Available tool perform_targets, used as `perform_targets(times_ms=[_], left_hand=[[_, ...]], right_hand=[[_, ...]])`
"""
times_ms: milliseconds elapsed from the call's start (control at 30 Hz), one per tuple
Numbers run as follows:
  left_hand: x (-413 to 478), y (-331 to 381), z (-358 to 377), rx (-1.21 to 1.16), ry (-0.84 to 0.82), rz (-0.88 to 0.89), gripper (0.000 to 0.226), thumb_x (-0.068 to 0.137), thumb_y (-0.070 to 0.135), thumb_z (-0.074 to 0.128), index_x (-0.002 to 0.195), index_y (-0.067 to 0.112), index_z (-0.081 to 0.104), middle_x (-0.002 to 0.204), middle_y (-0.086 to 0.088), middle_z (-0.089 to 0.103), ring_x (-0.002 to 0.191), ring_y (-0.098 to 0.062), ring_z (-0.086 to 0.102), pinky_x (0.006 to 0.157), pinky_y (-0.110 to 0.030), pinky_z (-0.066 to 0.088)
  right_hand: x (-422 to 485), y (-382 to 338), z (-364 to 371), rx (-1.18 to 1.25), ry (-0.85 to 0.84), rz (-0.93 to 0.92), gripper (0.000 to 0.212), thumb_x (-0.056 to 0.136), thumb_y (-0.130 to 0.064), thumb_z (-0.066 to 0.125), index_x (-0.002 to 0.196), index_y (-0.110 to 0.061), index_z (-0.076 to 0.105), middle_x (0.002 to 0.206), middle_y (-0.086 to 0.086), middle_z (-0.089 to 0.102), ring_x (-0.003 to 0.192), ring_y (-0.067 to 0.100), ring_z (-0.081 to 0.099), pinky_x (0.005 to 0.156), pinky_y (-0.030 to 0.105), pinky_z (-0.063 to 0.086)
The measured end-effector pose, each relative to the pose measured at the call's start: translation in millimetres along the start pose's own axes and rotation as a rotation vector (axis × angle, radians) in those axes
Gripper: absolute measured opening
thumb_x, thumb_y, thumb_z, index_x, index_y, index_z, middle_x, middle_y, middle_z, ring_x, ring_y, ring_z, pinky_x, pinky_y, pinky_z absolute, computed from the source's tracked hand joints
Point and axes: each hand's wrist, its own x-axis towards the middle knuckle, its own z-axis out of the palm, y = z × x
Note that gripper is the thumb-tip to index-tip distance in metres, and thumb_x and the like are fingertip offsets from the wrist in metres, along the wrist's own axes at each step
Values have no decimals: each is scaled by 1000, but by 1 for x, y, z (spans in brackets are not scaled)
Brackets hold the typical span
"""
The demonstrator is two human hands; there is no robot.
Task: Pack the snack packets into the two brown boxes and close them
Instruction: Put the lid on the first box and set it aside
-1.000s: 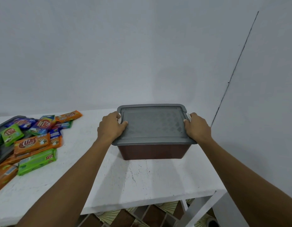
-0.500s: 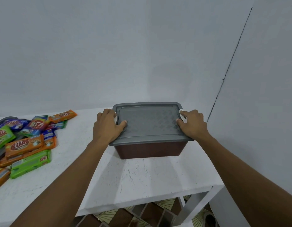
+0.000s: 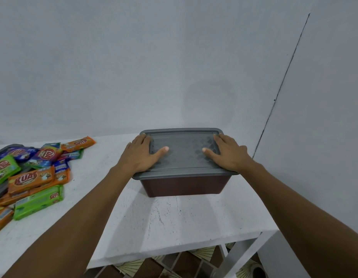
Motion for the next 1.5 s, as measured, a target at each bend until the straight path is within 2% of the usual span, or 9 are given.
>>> perform_targets(times_ms=[167,267,400,533,633,733,867,1267,1500], left_hand=[[-3,0,3,-49,1,-36,100,76,88,20,139,13,41,151,-8,37,136,-27,37,112,-49,32],[-7,1,3,-208,116,-83,78,86,75,32,133,15,46,139,-6,50,124,-26,48,106,-42,39],[-17,6,3,-285,349,-54,57,96,56,41,134,14,51,140,-4,52,127,-23,48,105,-38,37],[-27,5,7,-263,277,-4,35,96,42,52,117,17,64,119,-2,64,106,-18,56,87,-26,40],[-41,5,11,-291,269,74,32,100,36,46,109,13,66,113,-3,62,110,-21,54,89,-22,34],[-61,-9,13,-310,168,127,53,100,49,30,132,16,57,147,-2,44,141,-18,32,111,-25,23],[-86,-47,6,-222,64,169,73,92,70,13,150,29,31,161,8,18,148,-10,12,119,-31,10],[-180,-287,-57,20,103,-106,99,78,86,1,146,25,40,156,-2,31,146,-23,21,119,-47,13],[-229,-440,-73,102,187,-461,86,74,82,15,148,39,29,161,2,15,148,-29,5,116,-58,6]], right_hand=[[1,-6,-2,29,10,15,89,79,-84,18,149,-29,27,158,0,24,143,24,25,108,60,26],[-7,-9,3,66,114,-1,79,86,-79,17,139,-26,40,150,0,38,137,22,35,108,60,24],[-19,-21,5,20,387,-86,52,97,-58,27,114,-23,62,118,-2,65,111,18,58,105,47,30],[-42,-46,15,83,401,-115,46,98,-55,29,93,-25,65,92,-6,67,82,17,61,82,36,49],[-52,-63,23,69,406,-159,36,99,-49,37,100,-26,64,101,-6,67,92,15,60,87,34,45],[-49,-75,28,87,377,-209,31,98,-46,39,106,-27,63,108,-7,66,101,14,57,95,36,40],[-45,-107,28,164,336,-292,30,97,-42,46,120,-25,58,120,-4,64,110,16,56,102,39,38],[-20,-353,86,264,271,-623,31,89,-35,54,117,-24,61,121,-5,58,113,21,50,86,39,39],[-23,-499,148,132,-67,-597,64,89,-58,47,146,-33,31,160,3,17,147,28,10,114,54,14]])
